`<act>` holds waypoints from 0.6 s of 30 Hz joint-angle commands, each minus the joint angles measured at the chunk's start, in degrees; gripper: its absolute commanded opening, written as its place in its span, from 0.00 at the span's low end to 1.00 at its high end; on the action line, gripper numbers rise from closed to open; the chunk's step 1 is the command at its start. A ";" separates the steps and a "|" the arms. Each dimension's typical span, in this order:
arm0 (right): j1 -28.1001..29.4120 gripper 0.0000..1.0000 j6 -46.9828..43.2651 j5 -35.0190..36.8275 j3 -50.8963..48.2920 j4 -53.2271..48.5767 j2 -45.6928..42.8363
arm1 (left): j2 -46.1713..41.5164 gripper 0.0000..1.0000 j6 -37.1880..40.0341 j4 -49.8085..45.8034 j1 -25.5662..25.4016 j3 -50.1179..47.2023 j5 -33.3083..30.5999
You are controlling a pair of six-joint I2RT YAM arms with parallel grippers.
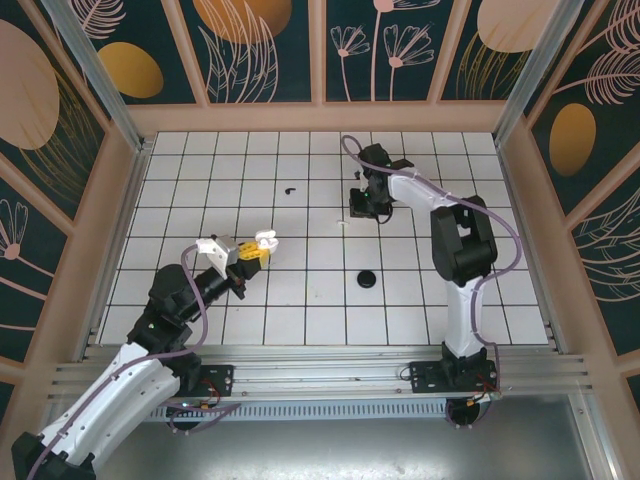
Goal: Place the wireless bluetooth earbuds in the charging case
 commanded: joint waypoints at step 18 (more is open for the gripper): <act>2.35 0.07 -2.79 -2.90 -2.41 3.69 4.24 | 0.95 0.00 -1.10 4.89 -0.22 -3.06 -1.87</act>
